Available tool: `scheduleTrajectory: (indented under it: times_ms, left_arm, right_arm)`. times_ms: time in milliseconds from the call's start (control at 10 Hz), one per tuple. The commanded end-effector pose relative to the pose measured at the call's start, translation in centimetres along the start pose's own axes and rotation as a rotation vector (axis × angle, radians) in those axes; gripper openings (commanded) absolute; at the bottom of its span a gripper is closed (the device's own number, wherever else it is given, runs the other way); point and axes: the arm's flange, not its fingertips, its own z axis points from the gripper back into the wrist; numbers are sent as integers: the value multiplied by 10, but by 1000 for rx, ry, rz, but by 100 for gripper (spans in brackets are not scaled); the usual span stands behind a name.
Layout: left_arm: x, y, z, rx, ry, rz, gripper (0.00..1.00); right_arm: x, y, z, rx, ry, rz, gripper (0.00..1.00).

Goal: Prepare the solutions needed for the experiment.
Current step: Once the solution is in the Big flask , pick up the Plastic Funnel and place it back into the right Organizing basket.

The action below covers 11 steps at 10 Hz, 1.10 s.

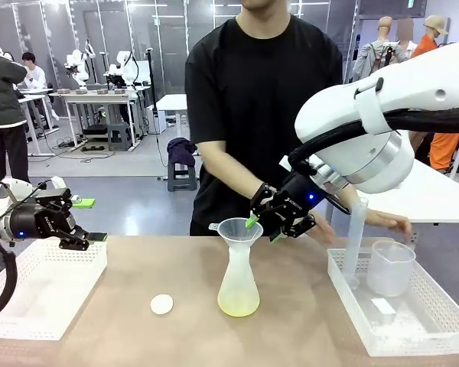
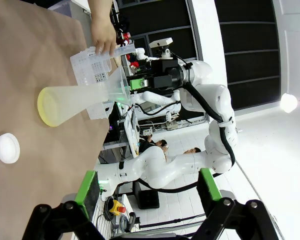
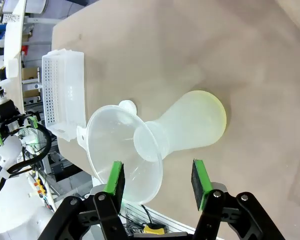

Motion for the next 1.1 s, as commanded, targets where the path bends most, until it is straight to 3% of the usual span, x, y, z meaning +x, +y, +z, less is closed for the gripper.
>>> scheduleTrajectory:
  times_ms: [0, 100, 200, 300, 400, 500, 600, 700, 800, 1000]
  left_arm:
    - [3, -1, -2, -7, -16, -3, 100]
    - [3, -1, -2, -7, -16, -3, 100]
    - [3, -1, -2, -7, -16, -3, 100]
    - [3, -1, -2, -7, -16, -3, 100]
    - [3, -1, -2, -7, -16, -3, 100]
    - [3, -1, -2, -7, -16, -3, 100]
    - [3, -1, -2, -7, -16, -3, 100]
    - [3, -1, -2, -7, -16, -3, 100]
    - [3, -1, -2, -7, -16, -3, 100]
    - [3, -1, -2, -7, -16, -3, 100]
  right_arm:
    - [11, 7, -4, -21, -2, -31, 68]
    - [13, 7, -5, -30, 1, -32, 65]
    - [16, 7, -8, -45, 0, -42, 52]
    - [16, 8, -10, -40, 11, -49, 49]
    - [15, 10, -11, -46, 27, -54, 35]
    - [16, 10, -12, -48, 32, -59, 33]
    - [15, 10, -12, -46, 37, -59, 19]
    - [17, 9, -13, -42, 38, -62, 16]
    - [16, 9, -12, -43, 41, -66, 3]
    - [16, 9, -12, -46, 41, -75, 0]
